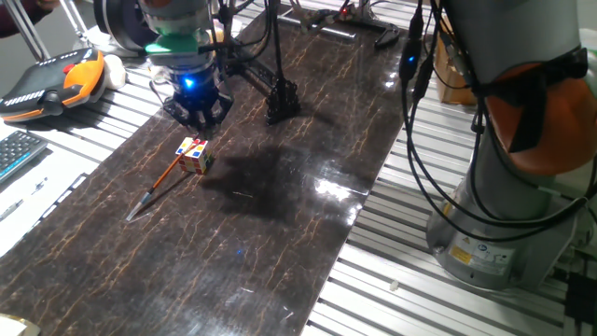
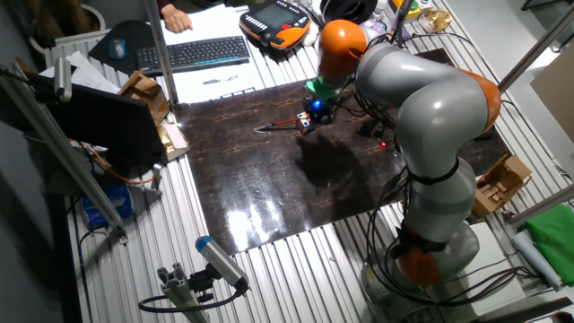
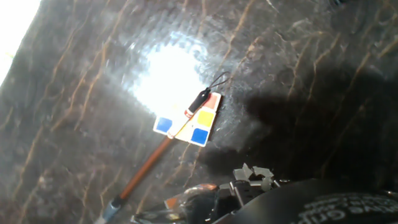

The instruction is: Place the brush on the pen rack

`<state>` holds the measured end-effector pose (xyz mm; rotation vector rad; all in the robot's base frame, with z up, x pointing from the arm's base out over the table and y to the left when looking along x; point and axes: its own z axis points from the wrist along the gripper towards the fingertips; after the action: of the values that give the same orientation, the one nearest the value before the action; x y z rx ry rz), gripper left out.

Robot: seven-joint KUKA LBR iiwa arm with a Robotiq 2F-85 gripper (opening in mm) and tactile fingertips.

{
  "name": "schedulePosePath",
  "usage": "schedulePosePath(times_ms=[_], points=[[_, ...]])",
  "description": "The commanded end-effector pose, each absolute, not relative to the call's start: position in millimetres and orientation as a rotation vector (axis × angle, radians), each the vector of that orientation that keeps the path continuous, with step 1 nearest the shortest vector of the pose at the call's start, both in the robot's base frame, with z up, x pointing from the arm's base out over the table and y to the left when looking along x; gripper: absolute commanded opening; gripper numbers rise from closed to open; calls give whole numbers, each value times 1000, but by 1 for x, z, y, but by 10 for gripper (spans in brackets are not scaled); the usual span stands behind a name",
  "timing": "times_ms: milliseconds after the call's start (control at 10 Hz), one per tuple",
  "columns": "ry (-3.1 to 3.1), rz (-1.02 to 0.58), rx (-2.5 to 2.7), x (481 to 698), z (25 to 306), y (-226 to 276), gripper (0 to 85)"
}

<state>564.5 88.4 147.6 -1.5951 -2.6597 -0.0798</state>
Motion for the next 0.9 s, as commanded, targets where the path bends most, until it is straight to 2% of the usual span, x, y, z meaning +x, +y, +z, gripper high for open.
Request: schedulePosePath(times_ms=[0, 300, 800], points=[[-2577, -104, -1718, 564, 148, 89, 7], [-2446, -185, -1809, 568, 149, 87, 7], [-2384, -154, -1929, 590, 136, 114, 7]])
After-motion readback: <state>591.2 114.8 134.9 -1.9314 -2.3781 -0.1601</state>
